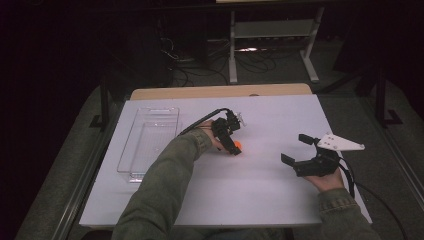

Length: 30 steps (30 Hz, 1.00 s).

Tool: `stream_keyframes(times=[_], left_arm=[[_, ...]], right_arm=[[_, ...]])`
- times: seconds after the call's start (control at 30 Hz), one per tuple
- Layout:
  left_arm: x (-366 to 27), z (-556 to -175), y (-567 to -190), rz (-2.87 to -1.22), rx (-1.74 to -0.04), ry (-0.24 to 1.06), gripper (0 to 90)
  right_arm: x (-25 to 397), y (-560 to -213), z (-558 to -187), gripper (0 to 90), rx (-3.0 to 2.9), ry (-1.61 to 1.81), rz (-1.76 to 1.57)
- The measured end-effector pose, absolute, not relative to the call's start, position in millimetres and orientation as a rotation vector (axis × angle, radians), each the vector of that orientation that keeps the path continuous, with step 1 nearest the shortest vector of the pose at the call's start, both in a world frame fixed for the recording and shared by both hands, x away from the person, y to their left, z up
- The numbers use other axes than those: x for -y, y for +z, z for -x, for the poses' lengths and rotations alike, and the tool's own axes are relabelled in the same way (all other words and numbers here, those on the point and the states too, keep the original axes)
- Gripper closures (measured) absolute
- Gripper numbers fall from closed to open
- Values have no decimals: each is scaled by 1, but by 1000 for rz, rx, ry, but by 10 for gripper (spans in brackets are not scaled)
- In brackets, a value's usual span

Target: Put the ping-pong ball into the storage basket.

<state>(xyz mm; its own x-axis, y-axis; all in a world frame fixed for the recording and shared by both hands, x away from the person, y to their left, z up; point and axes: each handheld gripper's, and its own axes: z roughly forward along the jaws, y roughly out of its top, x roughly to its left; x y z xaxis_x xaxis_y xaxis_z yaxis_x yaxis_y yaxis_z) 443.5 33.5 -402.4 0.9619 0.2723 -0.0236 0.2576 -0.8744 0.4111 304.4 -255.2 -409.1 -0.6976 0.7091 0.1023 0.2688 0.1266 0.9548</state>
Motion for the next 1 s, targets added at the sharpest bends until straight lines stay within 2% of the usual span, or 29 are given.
stream_keyframes(times=[0.1,0.53,1.0], left_arm=[[-33,-443,-403,-2694,-374,53,150],[-32,-443,-405,-2697,-366,59,315],[-30,-443,-410,-2708,-369,25,407]], right_arm=[[255,-409,-304,0,-2035,1593,-946],[255,-409,-305,0,-2037,1594,-945],[255,-409,-305,0,-2042,1596,-946]])
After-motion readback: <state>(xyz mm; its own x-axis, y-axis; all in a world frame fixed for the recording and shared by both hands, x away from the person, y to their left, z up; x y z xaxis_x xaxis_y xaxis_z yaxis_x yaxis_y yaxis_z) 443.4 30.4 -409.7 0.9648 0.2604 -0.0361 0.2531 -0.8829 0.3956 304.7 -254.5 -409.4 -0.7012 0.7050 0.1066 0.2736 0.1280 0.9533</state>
